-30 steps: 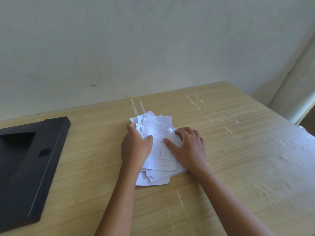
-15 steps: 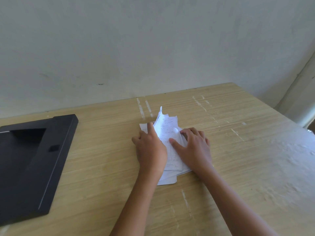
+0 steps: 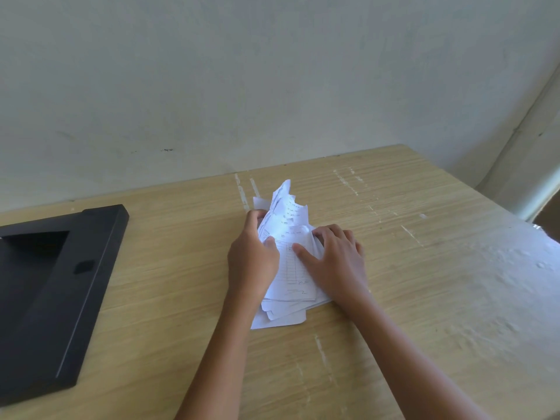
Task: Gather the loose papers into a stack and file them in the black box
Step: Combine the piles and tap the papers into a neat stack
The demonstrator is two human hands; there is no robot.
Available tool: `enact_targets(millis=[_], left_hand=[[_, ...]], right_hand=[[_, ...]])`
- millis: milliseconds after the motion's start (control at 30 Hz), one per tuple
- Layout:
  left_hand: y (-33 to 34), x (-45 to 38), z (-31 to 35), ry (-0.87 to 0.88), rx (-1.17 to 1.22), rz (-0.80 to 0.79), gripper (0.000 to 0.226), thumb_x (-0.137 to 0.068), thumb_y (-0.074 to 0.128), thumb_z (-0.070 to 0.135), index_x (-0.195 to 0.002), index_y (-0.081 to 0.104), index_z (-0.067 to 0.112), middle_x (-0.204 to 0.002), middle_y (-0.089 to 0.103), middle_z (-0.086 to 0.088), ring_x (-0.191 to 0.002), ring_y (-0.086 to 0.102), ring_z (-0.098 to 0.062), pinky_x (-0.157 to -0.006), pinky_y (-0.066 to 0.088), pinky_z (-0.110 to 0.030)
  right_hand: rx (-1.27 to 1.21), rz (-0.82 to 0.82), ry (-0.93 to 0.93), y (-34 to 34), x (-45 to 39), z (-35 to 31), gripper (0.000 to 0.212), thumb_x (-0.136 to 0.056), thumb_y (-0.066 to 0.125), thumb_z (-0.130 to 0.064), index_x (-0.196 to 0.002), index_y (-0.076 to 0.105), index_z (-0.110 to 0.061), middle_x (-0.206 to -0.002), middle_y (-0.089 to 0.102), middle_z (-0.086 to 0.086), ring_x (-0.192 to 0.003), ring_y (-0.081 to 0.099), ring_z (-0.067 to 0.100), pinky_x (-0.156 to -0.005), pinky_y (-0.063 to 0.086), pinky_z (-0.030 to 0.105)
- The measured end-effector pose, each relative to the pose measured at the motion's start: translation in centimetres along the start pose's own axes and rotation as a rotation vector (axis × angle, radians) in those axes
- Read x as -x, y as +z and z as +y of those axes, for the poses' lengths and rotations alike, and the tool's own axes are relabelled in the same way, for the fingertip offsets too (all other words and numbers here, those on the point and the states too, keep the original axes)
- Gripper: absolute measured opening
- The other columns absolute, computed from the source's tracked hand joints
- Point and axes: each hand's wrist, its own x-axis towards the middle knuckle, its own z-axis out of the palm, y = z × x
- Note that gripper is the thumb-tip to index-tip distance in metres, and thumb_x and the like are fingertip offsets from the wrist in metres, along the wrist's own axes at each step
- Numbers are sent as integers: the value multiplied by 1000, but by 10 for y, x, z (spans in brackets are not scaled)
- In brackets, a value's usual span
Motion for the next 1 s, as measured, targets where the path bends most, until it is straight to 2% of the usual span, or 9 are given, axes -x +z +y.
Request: enact_targets(millis=[133, 233, 333, 400, 533, 633, 767, 867, 1000], left_hand=[[-6, -8, -8, 45, 178, -51, 59, -95, 65, 17, -138, 28, 35, -122, 53, 11, -92, 62, -23, -74, 47, -34], [-23, -16, -6, 14, 426, -46, 73, -90, 75, 17, -145, 29, 27, -141, 49, 5, -116, 58, -19, -92, 50, -34], [-46, -26, 0, 104, 569, -22, 28, -86, 79, 27, -112, 68, 30, -106, 77, 6, -100, 74, -16, -78, 59, -26], [-62, -32, 10, 221, 619, -20, 15, -87, 78, 30, -100, 72, 35, -98, 79, 9, -93, 75, -10, -74, 58, -22], [-79, -40, 23, 351, 654, 38, 27, -94, 72, 22, -116, 65, 37, -111, 75, 14, -105, 71, -5, -83, 55, -18], [-74, -50, 14, 339, 645, 42, 29, -97, 68, 19, -122, 62, 30, -114, 74, 15, -107, 70, -5, -86, 55, -20], [-52, -52, 2, 318, 676, 54, 31, -96, 69, 20, -121, 61, 36, -115, 73, 12, -108, 70, -8, -88, 56, -23], [-40, -51, -5, 231, 692, 63, 28, -90, 73, 32, -111, 58, 44, -110, 73, 14, -103, 71, -7, -82, 56, -22], [-35, -53, -19, 148, 688, 3, 25, -89, 73, 41, -112, 65, 36, -105, 77, 15, -98, 73, -3, -75, 56, -17]], right_hand=[[-41, -11, 34, -2, 0, -1, 57, -86, 55, -69, -121, 60, -24, -122, 61, -11, -120, 50, 17, -104, 32, 35], [-381, -22, 144, -13, -4, -5, 71, -85, 66, -62, -139, 51, -18, -135, 57, -3, -124, 53, 18, -107, 42, 40], [-774, 15, 65, -36, -14, -21, 76, -88, 66, -54, -152, 37, -22, -142, 52, -7, -122, 58, 11, -98, 51, 32], [-884, 4, -67, -51, -26, -37, 55, -97, 61, -44, -146, 45, -25, -130, 65, -5, -116, 65, 11, -89, 55, 27], [-1103, 16, -187, -60, -41, -70, 22, -106, 51, -20, -121, 65, -13, -113, 75, 4, -104, 71, 14, -82, 56, 28], [-1111, 11, -142, -48, -40, -80, 28, -108, 43, -24, -114, 65, -8, -108, 73, 15, -96, 68, 15, -80, 57, 42], [-1079, 28, -41, -25, -36, -78, 43, -109, 34, -33, -109, 61, -1, -106, 63, 29, -93, 61, 42, -84, 48, 60], [-1044, 38, -34, -21, -36, -77, 40, -109, 33, -34, -108, 59, -3, -103, 64, 23, -86, 62, 30, -81, 50, 56], [-1120, 7, 20, -17, -36, -73, 43, -110, 30, -37, -111, 65, -12, -108, 72, 7, -102, 68, 21, -84, 56, 37]])
